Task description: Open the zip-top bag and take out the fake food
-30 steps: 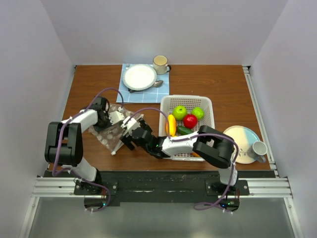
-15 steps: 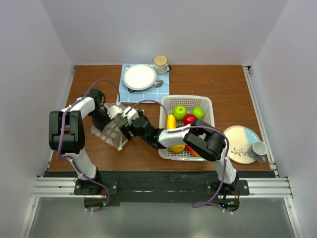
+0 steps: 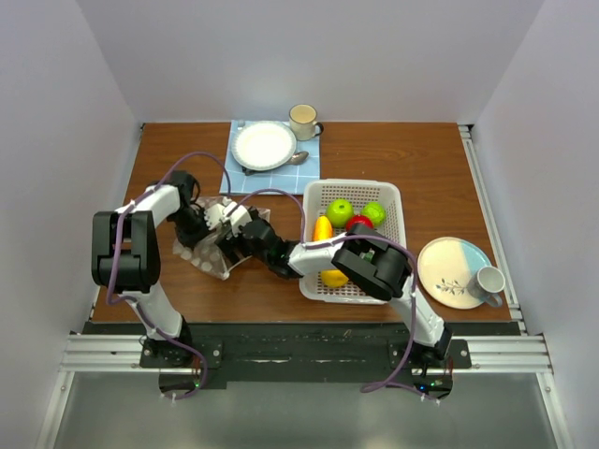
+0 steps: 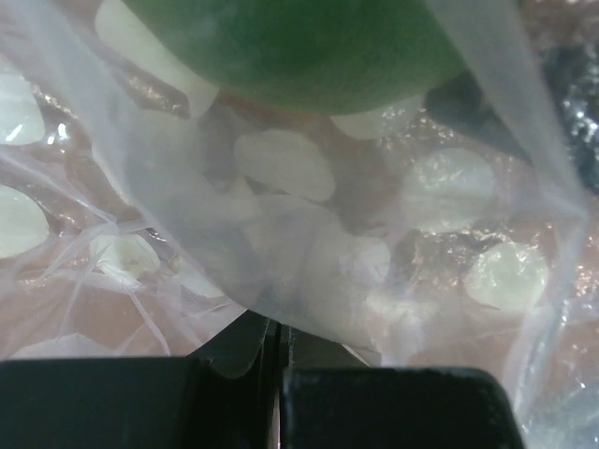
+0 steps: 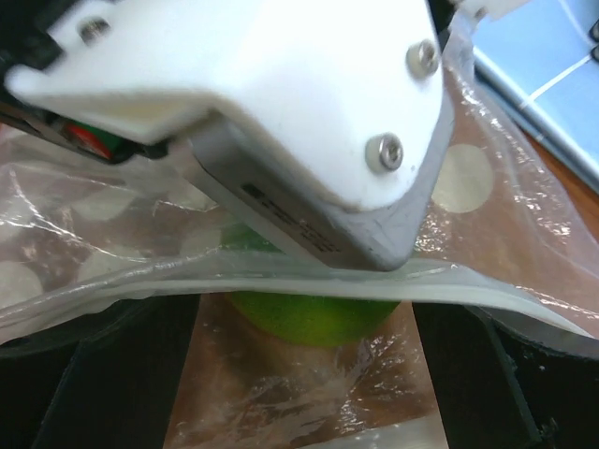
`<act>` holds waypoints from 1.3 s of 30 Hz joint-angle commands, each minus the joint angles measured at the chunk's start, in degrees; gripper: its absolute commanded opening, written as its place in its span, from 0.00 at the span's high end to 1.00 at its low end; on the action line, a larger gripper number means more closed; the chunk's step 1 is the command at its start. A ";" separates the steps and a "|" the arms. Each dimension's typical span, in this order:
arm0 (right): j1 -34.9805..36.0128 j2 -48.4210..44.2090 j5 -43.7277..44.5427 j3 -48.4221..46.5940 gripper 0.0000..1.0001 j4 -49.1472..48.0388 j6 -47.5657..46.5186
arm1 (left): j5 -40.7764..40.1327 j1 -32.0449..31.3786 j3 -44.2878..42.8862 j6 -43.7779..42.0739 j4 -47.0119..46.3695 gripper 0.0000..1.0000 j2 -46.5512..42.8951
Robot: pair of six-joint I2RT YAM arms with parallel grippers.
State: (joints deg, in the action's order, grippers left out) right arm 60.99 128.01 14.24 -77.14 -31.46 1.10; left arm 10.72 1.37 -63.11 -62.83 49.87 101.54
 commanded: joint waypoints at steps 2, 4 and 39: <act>-0.44 0.14 -0.35 0.24 0.07 -2.55 0.39 | 6.07 -0.58 2.91 -2.65 7.35 1.00 2.61; -0.44 -0.99 -1.05 0.42 0.14 -2.64 0.39 | 5.19 -0.49 3.17 -2.74 7.09 1.00 2.18; -3.25 -58.57 31.20 24.06 0.01 54.38 21.39 | 13.62 -11.12 -2.53 30.38 -7.06 0.47 -18.13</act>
State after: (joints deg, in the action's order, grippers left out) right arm 58.02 70.22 40.62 -51.29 14.48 18.76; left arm 19.84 -10.24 -61.49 -44.14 49.17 84.53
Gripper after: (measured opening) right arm 0.886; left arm 0.307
